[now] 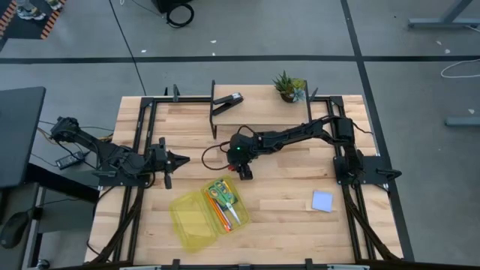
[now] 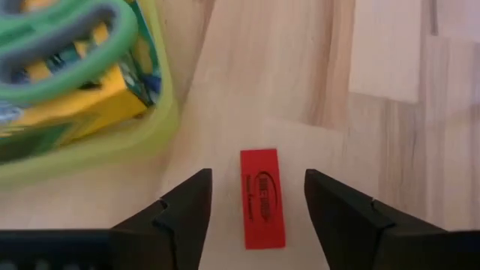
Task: Pack school essentials
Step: Put the red eraser into the supply box
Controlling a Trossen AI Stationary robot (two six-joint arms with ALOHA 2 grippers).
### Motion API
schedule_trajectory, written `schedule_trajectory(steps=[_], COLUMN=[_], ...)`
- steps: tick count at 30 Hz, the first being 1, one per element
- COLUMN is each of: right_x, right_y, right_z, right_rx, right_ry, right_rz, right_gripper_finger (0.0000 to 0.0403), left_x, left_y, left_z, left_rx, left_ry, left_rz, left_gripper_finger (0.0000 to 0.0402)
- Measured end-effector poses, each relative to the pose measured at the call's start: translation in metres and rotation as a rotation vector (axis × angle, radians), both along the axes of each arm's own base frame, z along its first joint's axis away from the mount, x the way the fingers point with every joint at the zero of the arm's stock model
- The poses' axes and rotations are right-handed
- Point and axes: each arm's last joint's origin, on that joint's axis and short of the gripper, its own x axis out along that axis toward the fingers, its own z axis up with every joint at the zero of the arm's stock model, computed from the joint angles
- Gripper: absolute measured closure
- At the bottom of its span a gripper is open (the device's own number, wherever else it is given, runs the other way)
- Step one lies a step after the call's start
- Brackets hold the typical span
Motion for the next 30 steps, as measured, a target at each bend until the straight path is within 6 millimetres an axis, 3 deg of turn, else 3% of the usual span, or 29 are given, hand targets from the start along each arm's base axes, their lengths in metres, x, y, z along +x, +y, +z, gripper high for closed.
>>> schedule_trajectory(steps=[6,14,30], right_x=[-0.012,-0.017,-0.018], right_y=[0.001,-0.002,0.001], right_z=[-0.019,-0.024,-0.024], right_rx=[-0.015,-0.002,0.003], right_ry=[0.015,0.027,0.043], right_rz=[-0.019,-0.07,-0.07], right_gripper_finger=[0.0183,0.0199,0.0336], left_x=[0.0,0.0,0.0], left_y=[0.0,0.0,0.0], left_z=[0.0,0.0,0.0], left_rx=[0.0,0.0,0.0], left_ry=[0.0,0.001,0.0], left_rz=[0.0,0.0,0.0], left_gripper_finger=[0.0375,0.0366,0.0371])
